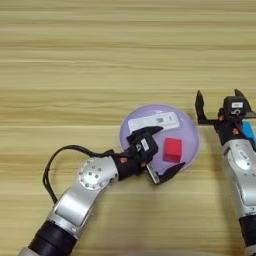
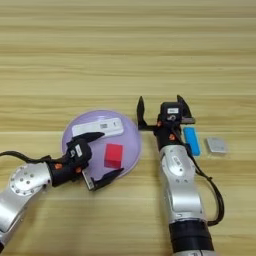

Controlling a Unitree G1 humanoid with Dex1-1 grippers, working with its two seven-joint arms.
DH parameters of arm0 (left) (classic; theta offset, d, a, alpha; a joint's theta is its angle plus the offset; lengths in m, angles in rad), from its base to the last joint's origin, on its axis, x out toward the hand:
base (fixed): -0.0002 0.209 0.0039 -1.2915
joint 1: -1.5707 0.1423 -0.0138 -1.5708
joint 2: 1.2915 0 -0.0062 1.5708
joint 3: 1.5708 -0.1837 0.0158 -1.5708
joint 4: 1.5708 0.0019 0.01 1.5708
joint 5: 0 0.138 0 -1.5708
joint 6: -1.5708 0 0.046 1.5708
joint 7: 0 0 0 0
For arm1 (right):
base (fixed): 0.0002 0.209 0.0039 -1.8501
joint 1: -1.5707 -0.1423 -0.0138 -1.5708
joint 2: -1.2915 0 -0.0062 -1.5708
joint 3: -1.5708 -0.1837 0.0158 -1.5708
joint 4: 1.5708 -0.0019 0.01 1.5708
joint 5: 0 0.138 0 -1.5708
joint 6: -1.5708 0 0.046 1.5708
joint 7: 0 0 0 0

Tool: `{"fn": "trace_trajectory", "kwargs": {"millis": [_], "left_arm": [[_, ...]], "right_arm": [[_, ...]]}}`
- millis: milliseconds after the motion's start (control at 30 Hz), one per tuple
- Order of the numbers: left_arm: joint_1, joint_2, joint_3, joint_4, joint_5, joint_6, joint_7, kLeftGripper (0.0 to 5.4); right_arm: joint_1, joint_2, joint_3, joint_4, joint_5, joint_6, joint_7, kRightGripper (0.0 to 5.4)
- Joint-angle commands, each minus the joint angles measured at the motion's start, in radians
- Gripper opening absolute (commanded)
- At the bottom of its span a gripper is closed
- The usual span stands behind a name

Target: Move the objects on the table

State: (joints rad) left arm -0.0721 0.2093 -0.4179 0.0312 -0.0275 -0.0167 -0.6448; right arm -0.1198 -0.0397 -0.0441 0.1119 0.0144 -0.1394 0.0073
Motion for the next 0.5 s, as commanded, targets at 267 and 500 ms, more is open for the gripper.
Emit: {"fn": "trace_trajectory", "kwargs": {"millis": [267, 500], "left_arm": [[-0.026, -0.012, 0.003, 0.034, 0.012, -0.015, 0.006, 5.4], [-0.032, -0.018, 0.001, 0.054, 0.013, -0.022, 0.006, 5.4]], "right_arm": [[-0.004, 0.004, 0.005, -0.019, -0.004, 0.017, -0.004, 5.37], [-0.002, 0.004, 0.006, -0.023, -0.004, 0.018, -0.004, 5.37]]}}
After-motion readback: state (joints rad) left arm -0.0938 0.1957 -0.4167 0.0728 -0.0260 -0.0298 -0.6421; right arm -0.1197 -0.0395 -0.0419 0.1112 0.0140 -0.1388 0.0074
